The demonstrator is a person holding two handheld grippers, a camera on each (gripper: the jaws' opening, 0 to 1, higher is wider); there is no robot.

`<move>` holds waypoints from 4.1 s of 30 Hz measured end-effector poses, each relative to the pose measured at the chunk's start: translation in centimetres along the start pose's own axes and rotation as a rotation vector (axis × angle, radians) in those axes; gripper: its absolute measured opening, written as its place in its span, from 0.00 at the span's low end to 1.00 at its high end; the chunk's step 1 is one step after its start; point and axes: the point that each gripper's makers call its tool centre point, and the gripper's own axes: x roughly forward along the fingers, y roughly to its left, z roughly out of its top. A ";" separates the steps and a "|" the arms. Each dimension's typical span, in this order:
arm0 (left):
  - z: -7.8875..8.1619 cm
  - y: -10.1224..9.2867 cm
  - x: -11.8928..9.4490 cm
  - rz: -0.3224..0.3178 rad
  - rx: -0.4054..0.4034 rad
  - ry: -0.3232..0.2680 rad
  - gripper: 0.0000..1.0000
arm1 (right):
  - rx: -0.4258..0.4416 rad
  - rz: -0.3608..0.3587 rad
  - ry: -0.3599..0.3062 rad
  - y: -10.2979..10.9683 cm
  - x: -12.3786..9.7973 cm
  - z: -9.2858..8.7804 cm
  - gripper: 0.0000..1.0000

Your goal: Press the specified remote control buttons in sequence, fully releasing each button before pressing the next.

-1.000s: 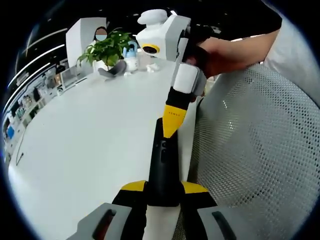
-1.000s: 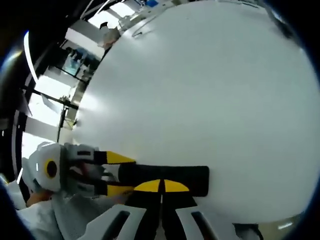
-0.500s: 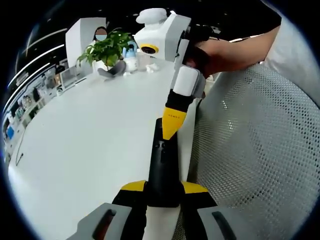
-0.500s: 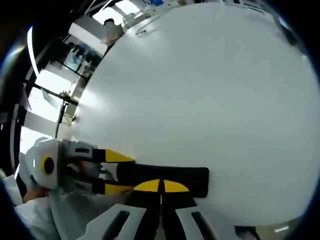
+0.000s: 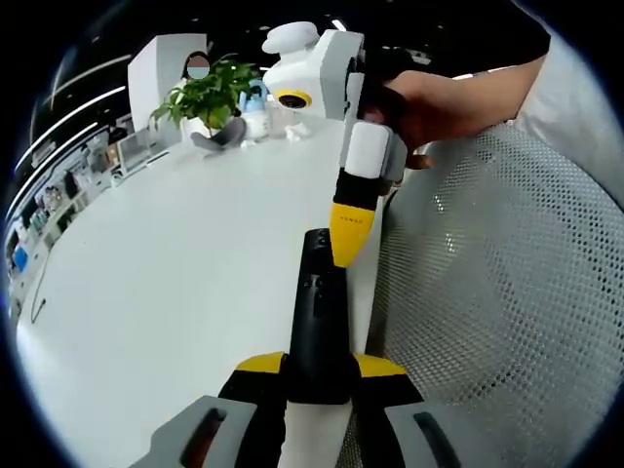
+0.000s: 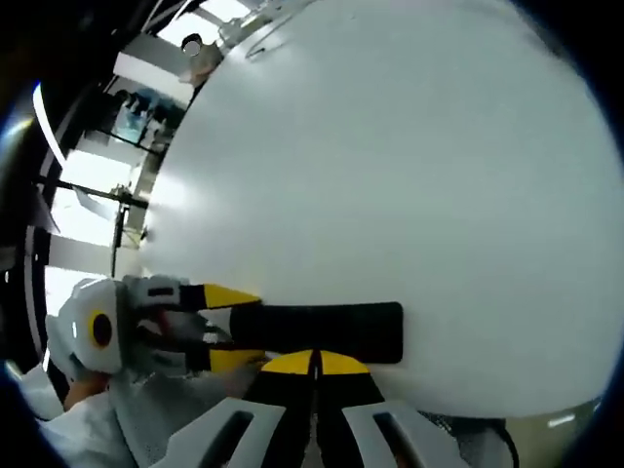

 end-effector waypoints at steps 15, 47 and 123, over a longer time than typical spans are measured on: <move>0.1 0.0 0.0 -0.001 -0.003 -0.005 0.25 | -0.013 -0.037 0.009 -0.5 0.1 0.0 0.00; 0.1 -0.1 0.1 -0.003 0.002 -0.005 0.25 | -0.367 -0.145 -0.052 -0.5 0.5 0.6 0.00; 0.0 -0.5 -0.1 -0.033 -0.011 0.000 0.24 | -0.421 -0.160 0.118 0.3 0.9 0.9 0.00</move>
